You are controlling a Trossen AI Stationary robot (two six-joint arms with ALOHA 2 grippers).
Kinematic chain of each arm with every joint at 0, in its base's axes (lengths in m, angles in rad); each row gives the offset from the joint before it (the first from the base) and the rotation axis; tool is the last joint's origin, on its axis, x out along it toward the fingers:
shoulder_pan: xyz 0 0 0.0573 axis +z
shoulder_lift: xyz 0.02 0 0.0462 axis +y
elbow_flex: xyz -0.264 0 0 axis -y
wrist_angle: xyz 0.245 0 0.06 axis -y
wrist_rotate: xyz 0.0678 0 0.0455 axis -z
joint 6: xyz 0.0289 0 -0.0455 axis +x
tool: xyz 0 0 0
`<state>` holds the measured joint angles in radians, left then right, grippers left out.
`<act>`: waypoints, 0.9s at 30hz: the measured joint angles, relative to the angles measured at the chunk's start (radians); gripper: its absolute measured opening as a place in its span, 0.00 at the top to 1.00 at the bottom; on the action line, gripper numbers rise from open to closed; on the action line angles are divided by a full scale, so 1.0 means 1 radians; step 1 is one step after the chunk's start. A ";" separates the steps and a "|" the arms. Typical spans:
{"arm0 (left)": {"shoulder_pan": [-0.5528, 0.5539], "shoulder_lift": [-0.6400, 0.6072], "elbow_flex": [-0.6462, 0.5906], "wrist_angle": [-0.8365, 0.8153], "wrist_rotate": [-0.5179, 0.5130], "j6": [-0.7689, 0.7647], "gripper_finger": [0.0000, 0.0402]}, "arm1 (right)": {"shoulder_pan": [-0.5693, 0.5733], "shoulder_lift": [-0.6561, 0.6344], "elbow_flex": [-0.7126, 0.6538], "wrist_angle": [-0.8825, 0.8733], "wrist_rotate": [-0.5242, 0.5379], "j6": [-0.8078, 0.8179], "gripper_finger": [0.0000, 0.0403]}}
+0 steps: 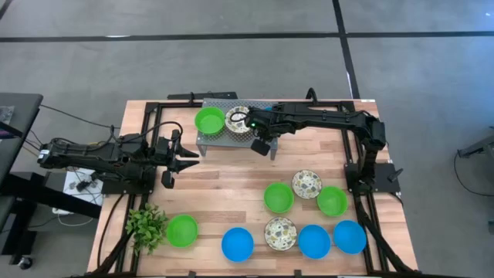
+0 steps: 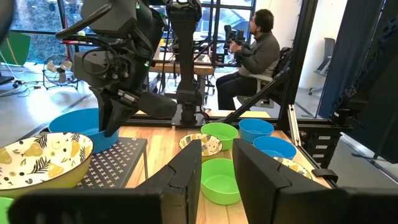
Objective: Pick & Place Mini bowls
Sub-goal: Put the blue bowl on the shelf, then stack the green bowl on top of the other green bowl on the shelf
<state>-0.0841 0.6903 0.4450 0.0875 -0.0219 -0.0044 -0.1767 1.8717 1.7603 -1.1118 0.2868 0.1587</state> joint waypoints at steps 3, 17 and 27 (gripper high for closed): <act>0.000 0.000 0.000 0.000 0.000 0.000 0.78 | 0.006 0.000 0.000 -0.003 -0.014 -0.003 0.86; 0.000 0.000 0.000 0.000 0.000 0.000 0.78 | 0.054 0.000 0.000 0.028 0.035 -0.061 0.77; 0.000 0.000 0.000 0.000 0.000 0.000 0.78 | 0.058 -0.001 0.000 0.028 0.101 -0.089 0.69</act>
<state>-0.0844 0.6903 0.4450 0.0875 -0.0216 -0.0048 -0.1182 1.8708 1.7603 -1.0835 0.3876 0.0700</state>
